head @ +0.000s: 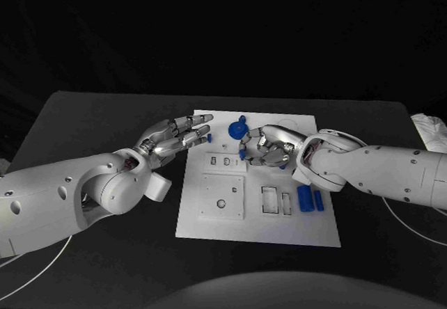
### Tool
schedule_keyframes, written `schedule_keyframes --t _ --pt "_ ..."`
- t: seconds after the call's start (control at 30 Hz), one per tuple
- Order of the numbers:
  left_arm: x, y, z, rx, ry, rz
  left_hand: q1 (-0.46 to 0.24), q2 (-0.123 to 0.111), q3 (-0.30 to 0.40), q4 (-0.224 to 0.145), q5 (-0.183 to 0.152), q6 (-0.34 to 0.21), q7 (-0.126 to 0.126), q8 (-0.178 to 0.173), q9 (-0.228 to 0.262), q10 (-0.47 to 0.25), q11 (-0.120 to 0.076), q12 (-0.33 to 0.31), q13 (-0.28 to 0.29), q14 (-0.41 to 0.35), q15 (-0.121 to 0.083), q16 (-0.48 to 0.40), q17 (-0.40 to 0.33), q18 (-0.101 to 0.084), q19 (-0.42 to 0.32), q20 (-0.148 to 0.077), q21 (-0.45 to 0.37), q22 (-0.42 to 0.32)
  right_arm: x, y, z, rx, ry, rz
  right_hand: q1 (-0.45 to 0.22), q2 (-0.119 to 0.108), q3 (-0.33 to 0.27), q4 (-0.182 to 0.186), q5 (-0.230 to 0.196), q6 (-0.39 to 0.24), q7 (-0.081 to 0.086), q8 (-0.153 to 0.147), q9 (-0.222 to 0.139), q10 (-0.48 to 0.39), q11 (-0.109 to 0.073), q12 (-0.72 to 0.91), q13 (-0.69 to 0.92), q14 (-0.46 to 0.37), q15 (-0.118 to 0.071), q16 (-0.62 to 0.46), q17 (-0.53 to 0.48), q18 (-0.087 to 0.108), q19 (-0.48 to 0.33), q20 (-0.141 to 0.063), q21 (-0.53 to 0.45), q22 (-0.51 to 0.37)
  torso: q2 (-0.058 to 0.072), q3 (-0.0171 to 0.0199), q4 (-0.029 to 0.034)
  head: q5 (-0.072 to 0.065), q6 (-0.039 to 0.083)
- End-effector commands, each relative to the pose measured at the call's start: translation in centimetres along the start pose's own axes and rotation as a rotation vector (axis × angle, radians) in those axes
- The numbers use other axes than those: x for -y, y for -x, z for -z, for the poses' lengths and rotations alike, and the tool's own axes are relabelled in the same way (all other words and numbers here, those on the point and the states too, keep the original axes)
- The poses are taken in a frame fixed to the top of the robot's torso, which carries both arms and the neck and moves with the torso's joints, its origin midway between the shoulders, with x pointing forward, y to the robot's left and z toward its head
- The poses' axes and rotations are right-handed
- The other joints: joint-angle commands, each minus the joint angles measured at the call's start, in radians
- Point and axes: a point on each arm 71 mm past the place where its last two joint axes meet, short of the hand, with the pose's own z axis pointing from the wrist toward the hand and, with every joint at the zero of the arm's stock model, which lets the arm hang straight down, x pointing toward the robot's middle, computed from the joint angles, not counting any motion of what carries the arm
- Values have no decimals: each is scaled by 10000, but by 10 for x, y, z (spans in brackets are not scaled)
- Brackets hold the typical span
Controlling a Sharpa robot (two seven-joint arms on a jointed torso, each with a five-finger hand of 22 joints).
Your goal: Assemble the parts on the task board
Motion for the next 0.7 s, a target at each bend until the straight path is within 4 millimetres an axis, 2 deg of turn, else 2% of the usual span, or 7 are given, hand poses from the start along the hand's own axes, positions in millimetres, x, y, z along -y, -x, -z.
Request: schedule_keyframes --t 0.03,0.3,0.7 --pt "1 -3 -1 -213 -66 36 44 23 46 5 39 33 46 52 13 11 45 39 15 4 45 35 16 -91 91 3 59 16 7 -11 3 -632 -454 55 61 2 7 -51 59 -12 50 -63 -14 1058 48 39 2634 738 78 -44 2381 -652 -282 198 -47 1300 2 0 2 3 1" --pt "1 -3 -1 -205 -63 34 40 19 55 8 39 39 53 58 14 19 52 38 16 9 56 53 18 -117 100 2 67 18 6 -11 3 -639 -289 64 40 -75 3 -100 31 -94 61 -134 -72 1058 67 39 2634 731 100 -51 2375 -651 -290 220 -68 1298 5 2 2 2 1" --pt "0 -2 -1 -202 -58 38 40 19 55 8 39 39 53 58 14 19 52 38 16 9 56 53 18 -117 100 2 67 18 4 -11 2 -633 -29 123 4 -164 -5 -182 -237 -382 64 -324 -207 1058 80 39 2634 693 119 -84 2344 -638 -321 252 -140 1286 1 2 0 -4 1"
